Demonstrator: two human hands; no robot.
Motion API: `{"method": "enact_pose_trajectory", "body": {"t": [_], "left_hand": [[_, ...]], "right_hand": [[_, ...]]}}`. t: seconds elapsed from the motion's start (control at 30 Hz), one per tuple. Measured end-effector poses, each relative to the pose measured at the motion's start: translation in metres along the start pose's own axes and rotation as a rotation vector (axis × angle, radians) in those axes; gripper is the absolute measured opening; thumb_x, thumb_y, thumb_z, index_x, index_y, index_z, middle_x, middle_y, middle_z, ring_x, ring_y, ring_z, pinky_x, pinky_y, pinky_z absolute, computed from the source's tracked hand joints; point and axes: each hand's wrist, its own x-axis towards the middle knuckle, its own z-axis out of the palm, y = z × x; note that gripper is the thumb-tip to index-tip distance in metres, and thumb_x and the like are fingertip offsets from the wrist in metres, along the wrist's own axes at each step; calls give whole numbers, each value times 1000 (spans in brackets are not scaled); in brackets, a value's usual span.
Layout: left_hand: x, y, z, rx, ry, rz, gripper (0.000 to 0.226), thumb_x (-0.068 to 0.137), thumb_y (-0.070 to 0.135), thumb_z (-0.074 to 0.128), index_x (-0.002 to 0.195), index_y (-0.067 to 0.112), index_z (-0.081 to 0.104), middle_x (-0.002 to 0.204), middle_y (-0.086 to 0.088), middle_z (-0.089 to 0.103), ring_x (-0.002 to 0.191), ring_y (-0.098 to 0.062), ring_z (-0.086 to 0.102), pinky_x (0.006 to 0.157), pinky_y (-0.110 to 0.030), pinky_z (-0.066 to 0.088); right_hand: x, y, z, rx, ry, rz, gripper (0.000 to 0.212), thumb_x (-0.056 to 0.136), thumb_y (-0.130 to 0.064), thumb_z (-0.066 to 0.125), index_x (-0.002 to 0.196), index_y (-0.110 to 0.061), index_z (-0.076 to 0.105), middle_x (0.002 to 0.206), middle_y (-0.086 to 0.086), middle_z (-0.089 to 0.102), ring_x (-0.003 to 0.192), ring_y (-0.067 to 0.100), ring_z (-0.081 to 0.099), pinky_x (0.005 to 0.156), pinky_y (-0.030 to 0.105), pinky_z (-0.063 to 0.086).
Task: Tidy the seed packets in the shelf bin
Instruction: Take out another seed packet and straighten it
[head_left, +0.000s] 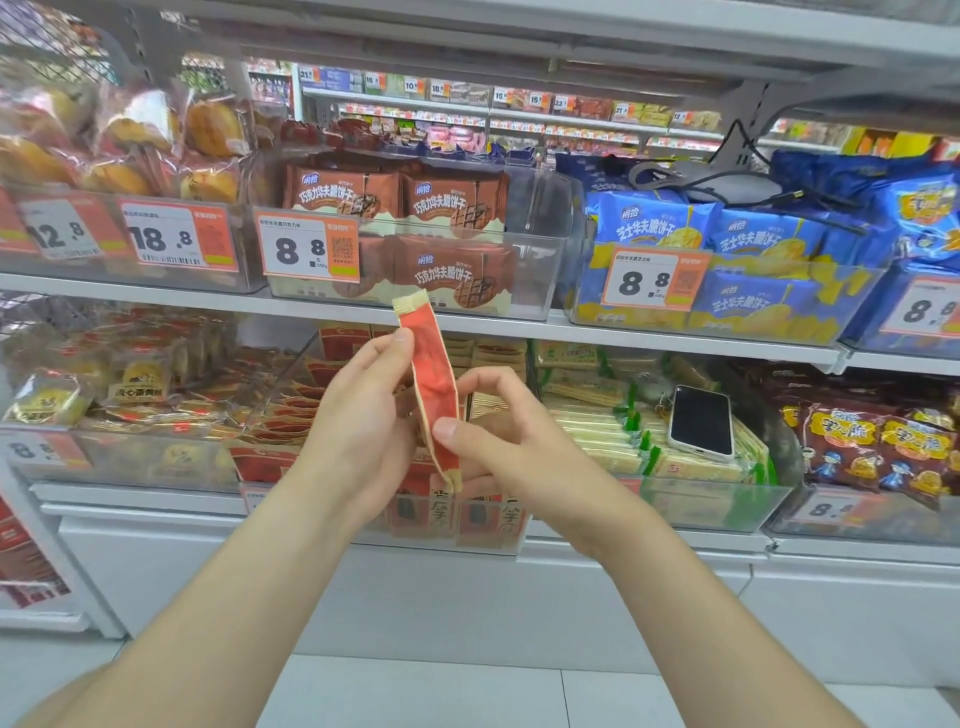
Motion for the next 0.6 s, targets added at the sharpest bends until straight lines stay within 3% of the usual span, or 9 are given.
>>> {"method": "enact_pose_trajectory", "body": {"t": [0.07,0.13,0.2,0.27,0.33,0.43,0.53,0.6], "left_hand": [[-1,2,-3,98,-56,42,32,109,40,58,103,10,68,89,-6,72,86,-21,68,97,-49,53],[-3,2,-4,235,-118,57,41,104,41,65,111,1,70,103,-5,80,101,-19,74,106,-48,56],[-8,0,-2,368,-174,59,40,101,39,71,112,0,75,111,-4,82,111,-19,77,106,-47,58],[-13,-4,1,447,-236,48,33,102,37,70,110,6,80,110,-4,83,111,-17,78,102,-43,62],[-17,-8,3,510,-285,41,32,105,38,66,109,12,83,110,-1,83,110,-16,78,102,-39,62],[-14,-10,0,640,-269,115,30,105,45,66,104,22,85,106,4,83,108,-15,78,103,-45,60],[-12,-9,-2,728,-253,171,28,107,41,63,102,23,84,102,3,83,104,-18,78,102,-50,60],[-13,-11,-3,783,-260,203,27,110,34,60,99,21,81,97,-2,81,98,-24,76,98,-53,59]], "right_hand": [[2,-3,1,-19,122,-66,29,101,-39,73,119,-22,59,106,13,80,93,38,77,86,48,64],[4,-3,-1,-21,271,-159,29,105,-41,66,109,-12,61,95,12,80,81,32,77,75,42,63],[7,0,-5,-131,397,-258,34,106,-49,61,95,-17,64,83,5,78,71,22,72,66,38,58],[9,3,-7,-263,482,-292,40,104,-56,59,80,-23,61,68,-9,69,61,8,60,60,26,46],[9,5,-7,-246,502,-272,45,103,-55,59,74,-22,61,60,-13,62,57,4,53,58,23,43],[10,8,-6,-198,460,-264,51,107,-54,55,77,-14,66,61,-11,60,60,6,53,61,29,48],[13,11,-7,-416,503,-299,51,111,-50,48,69,-22,56,58,-16,52,57,6,44,56,26,33],[16,13,-8,-487,509,-300,53,111,-52,45,70,-20,54,60,-13,53,59,11,47,59,33,39]]}}
